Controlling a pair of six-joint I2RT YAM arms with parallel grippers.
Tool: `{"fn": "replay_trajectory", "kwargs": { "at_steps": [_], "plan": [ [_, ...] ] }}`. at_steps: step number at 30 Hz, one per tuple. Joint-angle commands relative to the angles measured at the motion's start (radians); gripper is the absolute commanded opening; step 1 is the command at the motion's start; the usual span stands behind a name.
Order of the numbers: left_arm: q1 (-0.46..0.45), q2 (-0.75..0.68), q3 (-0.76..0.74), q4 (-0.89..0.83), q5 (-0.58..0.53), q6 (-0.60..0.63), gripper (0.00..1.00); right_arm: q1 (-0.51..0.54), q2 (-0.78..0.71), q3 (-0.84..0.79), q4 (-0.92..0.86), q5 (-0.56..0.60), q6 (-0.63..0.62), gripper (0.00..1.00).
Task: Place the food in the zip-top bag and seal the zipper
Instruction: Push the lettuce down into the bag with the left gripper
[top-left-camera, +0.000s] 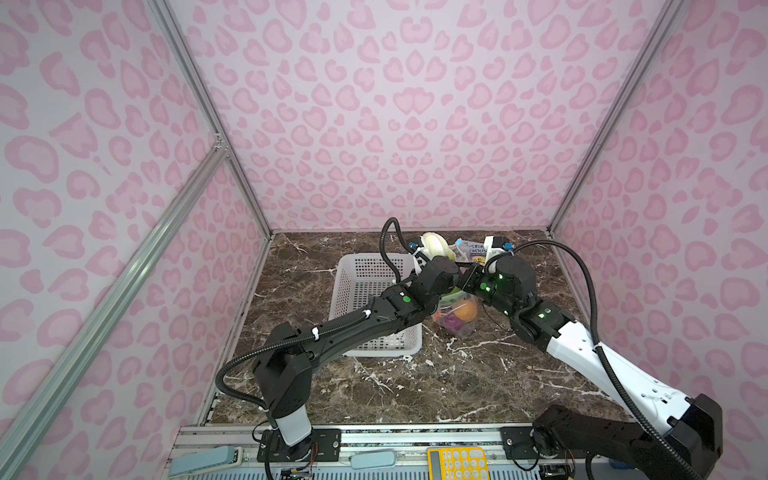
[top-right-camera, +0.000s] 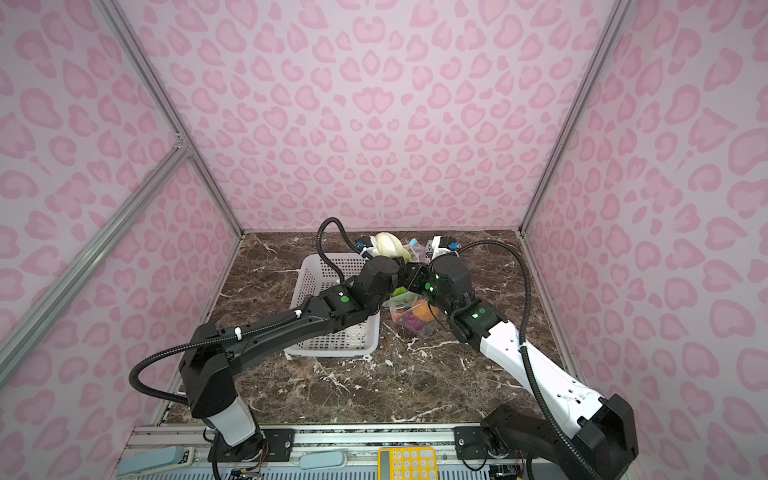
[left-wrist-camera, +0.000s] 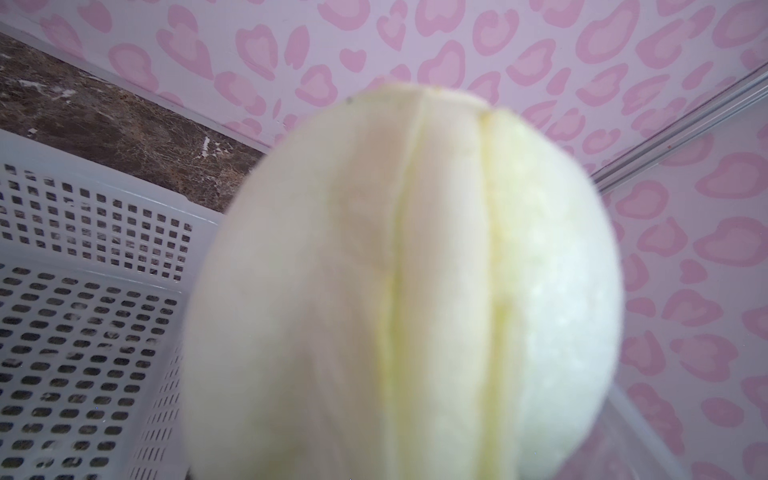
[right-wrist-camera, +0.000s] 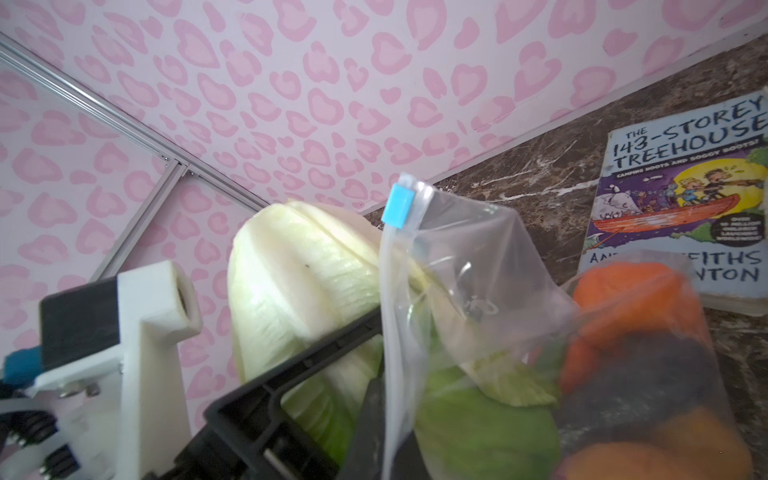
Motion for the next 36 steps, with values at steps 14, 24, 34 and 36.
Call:
{"fn": "replay_trajectory", "kwargs": {
  "at_steps": [14, 24, 34, 36],
  "plan": [
    [0.007, 0.038, 0.06, 0.067, -0.121, -0.039, 0.55, 0.035, 0.048, -0.028, 0.094, -0.057, 0.079, 0.0],
    [0.006, 0.074, 0.066, 0.068, -0.155, -0.075, 0.55, 0.032, 0.056, -0.027, 0.155, -0.08, 0.12, 0.0],
    [-0.01, 0.041, 0.029, 0.073, -0.093, -0.033, 0.63, -0.012, 0.082, -0.028, 0.177, -0.078, 0.128, 0.0],
    [-0.01, 0.024, 0.009, 0.067, -0.031, -0.018, 0.68, -0.031, 0.083, -0.031, 0.186, -0.08, 0.119, 0.0]
  ]
}}
